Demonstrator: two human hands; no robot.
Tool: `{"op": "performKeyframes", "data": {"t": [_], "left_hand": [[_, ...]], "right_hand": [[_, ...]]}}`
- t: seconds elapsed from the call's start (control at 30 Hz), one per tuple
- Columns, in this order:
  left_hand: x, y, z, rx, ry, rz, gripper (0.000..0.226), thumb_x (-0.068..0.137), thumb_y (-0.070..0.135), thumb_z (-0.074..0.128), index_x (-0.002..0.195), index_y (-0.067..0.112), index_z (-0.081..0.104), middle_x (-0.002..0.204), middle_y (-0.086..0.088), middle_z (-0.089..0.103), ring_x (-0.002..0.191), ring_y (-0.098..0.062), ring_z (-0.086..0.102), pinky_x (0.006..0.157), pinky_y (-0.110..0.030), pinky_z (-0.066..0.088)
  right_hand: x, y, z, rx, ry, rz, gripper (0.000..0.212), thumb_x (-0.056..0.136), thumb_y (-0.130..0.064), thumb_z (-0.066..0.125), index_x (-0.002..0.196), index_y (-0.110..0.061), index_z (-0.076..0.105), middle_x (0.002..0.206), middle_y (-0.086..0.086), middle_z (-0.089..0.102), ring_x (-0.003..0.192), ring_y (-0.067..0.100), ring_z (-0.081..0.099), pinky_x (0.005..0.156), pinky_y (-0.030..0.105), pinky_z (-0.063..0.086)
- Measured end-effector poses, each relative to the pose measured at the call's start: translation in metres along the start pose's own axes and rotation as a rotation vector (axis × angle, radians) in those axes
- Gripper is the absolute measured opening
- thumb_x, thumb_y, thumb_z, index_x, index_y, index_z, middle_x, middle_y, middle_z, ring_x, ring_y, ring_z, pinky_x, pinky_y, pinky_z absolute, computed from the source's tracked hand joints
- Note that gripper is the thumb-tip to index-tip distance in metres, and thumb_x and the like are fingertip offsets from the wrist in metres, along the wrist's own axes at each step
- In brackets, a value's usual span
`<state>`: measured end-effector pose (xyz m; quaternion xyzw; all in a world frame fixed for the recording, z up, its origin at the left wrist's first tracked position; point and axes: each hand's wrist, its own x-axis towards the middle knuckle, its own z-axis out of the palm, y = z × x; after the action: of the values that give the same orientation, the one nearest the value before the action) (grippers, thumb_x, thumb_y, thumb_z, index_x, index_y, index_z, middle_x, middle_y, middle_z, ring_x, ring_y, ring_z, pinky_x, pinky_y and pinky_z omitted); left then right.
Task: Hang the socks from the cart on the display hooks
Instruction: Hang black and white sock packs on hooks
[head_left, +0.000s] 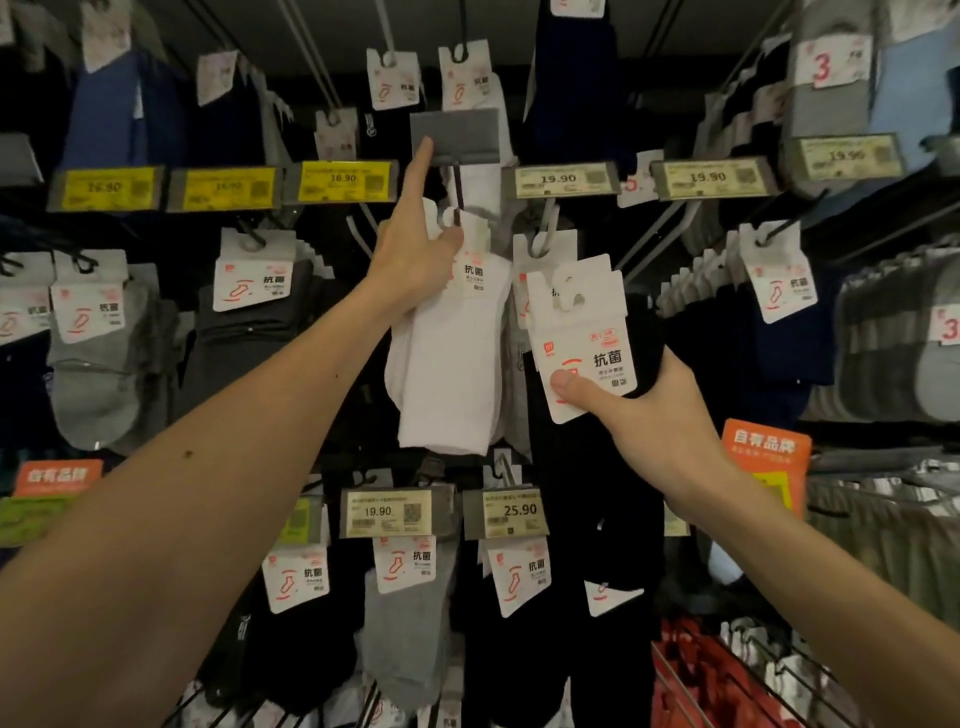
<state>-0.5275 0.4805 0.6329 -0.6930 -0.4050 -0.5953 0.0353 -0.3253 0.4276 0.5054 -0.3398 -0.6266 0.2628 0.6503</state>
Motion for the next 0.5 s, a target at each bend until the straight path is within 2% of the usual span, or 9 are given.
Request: {"op": "performKeyframes", "data": {"t": [0.07, 0.1, 0.13, 0.2, 0.27, 0.37, 0.43, 0.5], "left_hand": [[0.001, -0.004, 0.0, 0.025, 0.036, 0.011, 0.083, 0.098, 0.006, 0.057, 0.159, 0.035, 0.008, 0.15, 0.003, 0.043, 0.082, 0.006, 0.043, 0.055, 0.005, 0.035], [0.0, -0.005, 0.0, 0.042, 0.047, 0.012, 0.084, 0.098, 0.007, 0.058, 0.159, 0.036, 0.007, 0.129, 0.01, 0.053, 0.074, 0.007, 0.045, 0.055, 0.005, 0.034], [-0.002, -0.004, 0.002, 0.061, 0.058, 0.011, 0.085, 0.098, 0.008, 0.058, 0.159, 0.035, 0.005, 0.107, 0.018, 0.05, 0.069, 0.011, 0.046, 0.055, 0.006, 0.034], [-0.007, -0.005, 0.005, 0.099, 0.085, 0.019, 0.087, 0.098, 0.008, 0.058, 0.159, 0.033, 0.001, 0.088, 0.022, 0.037, 0.06, 0.019, 0.045, 0.056, 0.006, 0.034], [-0.01, -0.008, 0.01, 0.139, 0.122, 0.028, 0.09, 0.098, 0.012, 0.06, 0.158, 0.034, -0.003, 0.083, 0.021, 0.037, 0.063, 0.008, 0.045, 0.057, -0.003, 0.039], [-0.007, -0.017, 0.015, 0.228, 0.175, 0.018, 0.094, 0.096, 0.025, 0.064, 0.157, 0.039, -0.007, 0.084, 0.003, 0.057, 0.065, -0.004, 0.049, 0.064, -0.027, 0.044], [-0.007, -0.021, 0.018, 0.318, 0.196, 0.019, 0.094, 0.095, 0.033, 0.063, 0.157, 0.037, -0.008, 0.081, -0.005, 0.059, 0.063, -0.011, 0.052, 0.06, -0.032, 0.04], [-0.01, -0.024, 0.019, 0.379, 0.2, 0.021, 0.09, 0.097, 0.037, 0.061, 0.158, 0.033, -0.005, 0.096, -0.011, 0.062, 0.078, -0.021, 0.059, 0.067, -0.034, 0.041]], "right_hand": [[-0.001, 0.002, -0.002, -0.008, -0.008, -0.002, 0.042, 0.078, -0.026, 0.083, 0.114, -0.026, 0.061, 0.099, -0.013, 0.074, 0.089, 0.002, 0.07, 0.074, 0.022, 0.053], [-0.001, 0.003, -0.002, -0.015, -0.014, -0.005, 0.041, 0.078, -0.025, 0.083, 0.113, -0.027, 0.061, 0.098, -0.014, 0.074, 0.088, 0.0, 0.07, 0.074, 0.021, 0.053], [-0.001, 0.004, -0.003, -0.019, -0.019, -0.007, 0.04, 0.078, -0.025, 0.083, 0.111, -0.028, 0.061, 0.096, -0.015, 0.074, 0.087, -0.002, 0.07, 0.072, 0.019, 0.052], [-0.002, 0.006, -0.003, -0.016, -0.023, -0.008, 0.037, 0.079, -0.023, 0.083, 0.108, -0.029, 0.06, 0.093, -0.016, 0.073, 0.084, -0.006, 0.068, 0.068, 0.014, 0.051], [-0.005, 0.008, -0.002, -0.014, -0.027, 0.002, 0.037, 0.079, -0.023, 0.082, 0.107, -0.03, 0.06, 0.093, -0.016, 0.073, 0.084, -0.007, 0.068, 0.065, 0.012, 0.051], [-0.01, 0.011, 0.003, -0.022, -0.03, 0.019, 0.04, 0.079, -0.024, 0.083, 0.112, -0.027, 0.06, 0.099, -0.013, 0.073, 0.09, 0.0, 0.07, 0.074, 0.018, 0.054], [-0.013, 0.011, 0.005, -0.011, -0.025, 0.027, 0.043, 0.079, -0.024, 0.083, 0.115, -0.025, 0.06, 0.101, -0.011, 0.073, 0.092, 0.002, 0.07, 0.076, 0.021, 0.054], [-0.016, 0.01, 0.006, -0.003, -0.027, 0.035, 0.044, 0.079, -0.025, 0.083, 0.116, -0.024, 0.06, 0.101, -0.012, 0.073, 0.091, 0.001, 0.069, 0.075, 0.019, 0.053]]}}
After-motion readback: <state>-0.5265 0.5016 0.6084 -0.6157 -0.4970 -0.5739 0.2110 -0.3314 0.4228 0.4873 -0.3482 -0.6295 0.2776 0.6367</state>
